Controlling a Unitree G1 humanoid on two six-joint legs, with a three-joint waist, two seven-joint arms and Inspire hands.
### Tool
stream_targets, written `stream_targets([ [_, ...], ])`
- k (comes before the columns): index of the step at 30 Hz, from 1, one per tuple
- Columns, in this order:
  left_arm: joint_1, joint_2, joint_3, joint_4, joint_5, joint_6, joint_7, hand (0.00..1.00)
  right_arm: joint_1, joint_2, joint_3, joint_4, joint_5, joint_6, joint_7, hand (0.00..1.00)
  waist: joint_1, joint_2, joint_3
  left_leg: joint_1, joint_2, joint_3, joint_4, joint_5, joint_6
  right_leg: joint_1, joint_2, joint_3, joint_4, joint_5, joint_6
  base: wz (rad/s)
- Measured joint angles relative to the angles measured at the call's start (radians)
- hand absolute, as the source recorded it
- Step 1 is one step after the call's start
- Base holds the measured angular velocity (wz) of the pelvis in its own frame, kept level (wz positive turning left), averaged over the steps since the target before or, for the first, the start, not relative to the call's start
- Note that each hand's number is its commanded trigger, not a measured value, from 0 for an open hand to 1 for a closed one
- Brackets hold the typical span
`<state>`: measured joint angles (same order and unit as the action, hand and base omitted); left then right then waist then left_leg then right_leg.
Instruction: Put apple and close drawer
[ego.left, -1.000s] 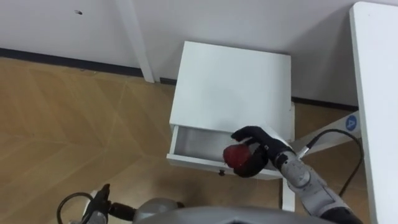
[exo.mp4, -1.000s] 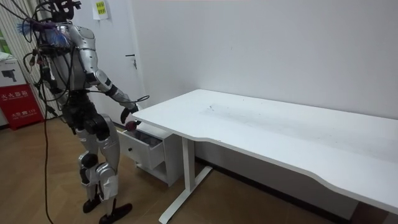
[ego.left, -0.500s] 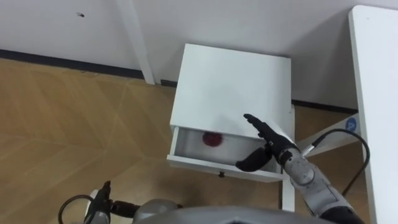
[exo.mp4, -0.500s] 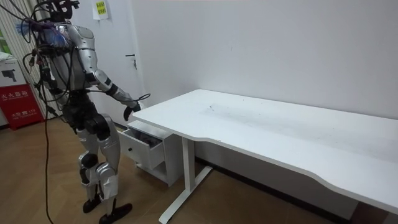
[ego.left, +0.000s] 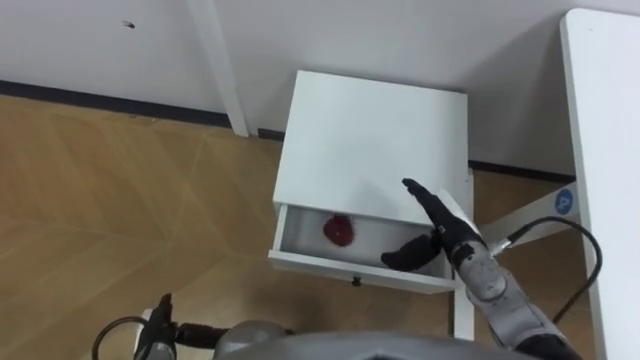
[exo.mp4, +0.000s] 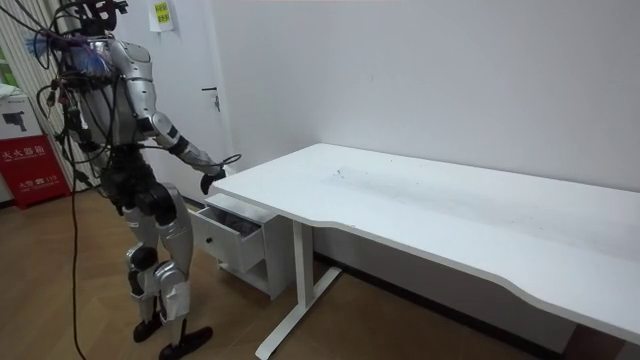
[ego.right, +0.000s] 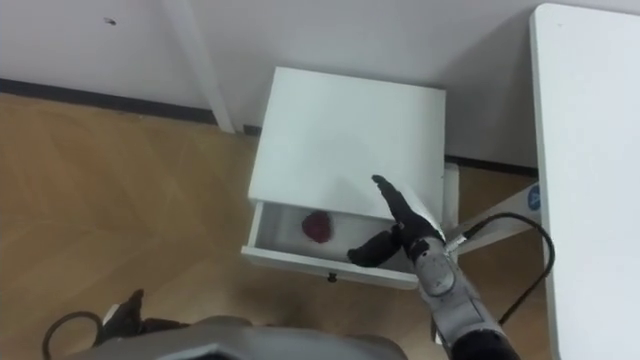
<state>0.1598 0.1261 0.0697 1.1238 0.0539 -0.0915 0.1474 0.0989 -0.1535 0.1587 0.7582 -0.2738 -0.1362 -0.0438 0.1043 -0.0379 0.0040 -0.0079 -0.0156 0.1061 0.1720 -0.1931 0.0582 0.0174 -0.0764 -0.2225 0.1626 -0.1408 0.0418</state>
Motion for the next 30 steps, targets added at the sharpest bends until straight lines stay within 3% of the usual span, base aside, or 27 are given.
stream_targets([
  [1,0.007,-0.005,0.009,0.001,-0.006,0.0,0.0,0.0,-0.002,0.006,-0.043,0.051,0.042,0.001,-0.017,0.0,-0.009,0.007,-0.0005,-0.006,-0.008,0.005,0.02,-0.006,0.008,-0.022,-0.01,0.001,0.054,-0.011,0.008,0.05],
  [3,0.006,-0.016,0.013,0.037,-0.008,-0.001,0.0,0.0,0.002,-0.001,-0.139,0.123,0.098,-0.002,-0.055,0.0,-0.044,0.027,-0.0009,-0.026,-0.016,0.03,0.052,-0.018,0.026,-0.131,-0.045,0.004,0.289,-0.042,0.022,0.12],
  [4,0.009,-0.012,0.016,0.049,-0.003,0.0,0.0,0.0,0.011,-0.009,-0.209,0.166,0.131,0.002,-0.088,0.0,-0.073,0.03,-0.003,-0.025,-0.025,0.037,0.06,-0.028,0.036,-0.251,-0.086,0.026,0.523,-0.029,0.017,0.17],
  [5,0.007,-0.002,0.033,0.065,0.004,0.001,0.0,0.0,0.023,-0.02,-0.272,0.201,0.164,0.008,-0.121,0.0,-0.088,0.024,0.0008,-0.03,-0.045,0.049,0.1,-0.044,0.055,-0.371,-0.119,0.084,0.72,0.052,0.016,0.0],
  [6,0.007,0.002,0.042,0.087,0.006,0.003,0.001,0.0,0.041,-0.05,-0.299,0.252,0.194,0.011,-0.149,0.0,-0.097,0.042,-0.0002,-0.039,-0.031,0.056,0.147,-0.068,0.066,-0.46,-0.1,0.143,0.841,0.205,0.03,-0.17],
  [7,0.01,0.005,0.047,0.1,0.007,0.004,0.001,0.0,0.043,-0.064,-0.307,0.28,0.204,0.014,-0.161,0.0,-0.102,0.07,0.0011,-0.042,-0.019,0.056,0.164,-0.079,0.069,-0.496,-0.083,0.167,0.893,0.277,0.028,-0.31],
  [8,0.009,0.022,0.047,0.119,0.023,0.016,0.001,0.0,0.047,-0.083,-0.31,0.326,0.222,0.023,-0.182,0.0,-0.113,0.078,0.0011,-0.055,-0.008,0.057,0.194,-0.097,0.075,-0.574,-0.06,0.2,1.053,0.27,0.02,-0.15],
  [9,0.01,0.034,0.046,0.121,0.027,0.024,0.0,0.0,0.055,-0.085,-0.309,0.339,0.232,0.029,-0.19,0.0,-0.123,0.078,0.003,-0.062,-0.005,0.057,0.211,-0.104,0.077,-0.61,-0.059,0.209,1.154,0.235,0.018,0.04],
  [10,0.009,0.049,0.046,0.122,0.028,0.044,0.0,0.0,0.08,-0.085,-0.309,0.368,0.25,0.04,-0.198,0.0,-0.14,0.079,0.0029,-0.078,-0.001,0.047,0.234,-0.11,0.077,-0.65,-0.057,0.207,1.293,0.171,0.008,0.21],
  [11,0.009,0.054,0.047,0.12,0.029,0.058,0.0,0.0,0.095,-0.083,-0.308,0.392,0.255,0.068,-0.197,0.0,-0.149,0.085,0.0032,-0.078,0.004,0.041,0.24,-0.113,0.077,-0.641,-0.057,0.203,1.308,0.136,0.009,0.19],
  [12,0.011,0.054,0.046,0.118,0.029,0.065,0.0,0.0,0.099,-0.08,-0.307,0.403,0.255,0.076,-0.196,0.0,-0.151,0.086,0.0048,-0.074,0.004,0.042,0.241,-0.113,0.077,-0.622,-0.06,0.205,1.28,0.122,0.009,0.05],
  [14,0.037,0.041,0.044,0.097,0.028,0.089,0.0,0.0,0.112,-0.067,-0.291,0.418,0.255,0.118,-0.192,0.0,-0.151,0.079,0.01,-0.051,0.003,0.056,0.235,-0.12,0.077,-0.466,-0.062,0.209,0.993,0.079,0.024,-0.15],
  [15,0.047,0.038,0.044,0.091,0.028,0.096,0.0,0.0,0.111,-0.064,-0.29,0.419,0.254,0.124,-0.192,0.0,-0.151,0.078,0.0096,-0.048,0.0,0.061,0.234,-0.122,0.076,-0.42,-0.064,0.21,0.908,0.067,0.027,-0.32],
  [17,0.056,0.037,0.047,0.08,0.027,0.116,0.006,0.0,0.104,-0.058,-0.288,0.423,0.262,0.138,-0.192,0.0,-0.12,0.058,0.0068,-0.039,-0.009,0.082,0.212,-0.115,0.068,-0.241,-0.065,0.183,0.574,-0.012,0.043,-0.36],
  [18,0.056,0.036,0.047,0.08,0.027,0.118,0.011,0.0,0.1,-0.058,-0.288,0.428,0.267,0.138,-0.192,0.0,-0.114,0.054,0.0057,-0.036,-0.01,0.083,0.203,-0.11,0.065,-0.203,-0.064,0.172,0.506,-0.039,0.04,-0.23],
  [19,0.049,0.037,0.049,0.073,0.023,0.121,0.022,0.0,0.088,-0.052,-0.287,0.438,0.272,0.138,-0.192,0.0,-0.099,0.041,0.0035,-0.032,-0.011,0.086,0.174,-0.094,0.056,-0.131,-0.057,0.149,0.352,-0.064,0.04,-0.14],
  [20,0.045,0.043,0.05,0.061,0.016,0.117,0.033,0.0,0.074,-0.041,-0.276,0.439,0.278,0.138,-0.191,0.0,-0.088,0.023,0.0006,-0.032,-0.011,0.09,0.146,-0.074,0.046,-0.092,-0.044,0.134,0.237,-0.064,0.038,-0.14],
  [22,0.033,0.047,0.062,0.06,0.016,0.115,0.045,0.0,0.053,-0.031,-0.259,0.444,0.286,0.136,-0.172,0.0,-0.074,0.002,0.0039,-0.035,0.001,0.101,0.132,-0.059,0.032,-0.046,-0.028,0.122,0.118,-0.051,0.034,-0.15],
  [23,0.029,0.044,0.067,0.059,0.015,0.115,0.046,0.0,0.042,-0.026,-0.259,0.444,0.291,0.135,-0.159,0.0,-0.072,-0.003,0.0014,-0.032,0.016,0.101,0.123,-0.053,0.021,-0.027,-0.009,0.114,0.073,-0.026,0.024,-0.1],
  [26,0.023,0.041,0.074,0.059,0.016,0.116,0.046,0.0,0.02,-0.011,-0.259,0.444,0.29,0.127,-0.136,0.0,-0.072,-0.018,-0.0023,-0.03,0.039,0.101,0.111,-0.049,-0.002,-0.005,0.017,0.105,0.022,-0.009,0.003,0.0],
  [30,0.02,0.025,0.076,0.056,0.017,0.116,0.042,0.0,0.021,-0.009,-0.259,0.443,0.293,0.121,-0.118,0.0,-0.075,-0.008,-0.002,-0.028,0.054,0.098,0.097,-0.048,-0.02,0.01,0.031,0.082,0.005,-0.003,-0.006,0.0],
])
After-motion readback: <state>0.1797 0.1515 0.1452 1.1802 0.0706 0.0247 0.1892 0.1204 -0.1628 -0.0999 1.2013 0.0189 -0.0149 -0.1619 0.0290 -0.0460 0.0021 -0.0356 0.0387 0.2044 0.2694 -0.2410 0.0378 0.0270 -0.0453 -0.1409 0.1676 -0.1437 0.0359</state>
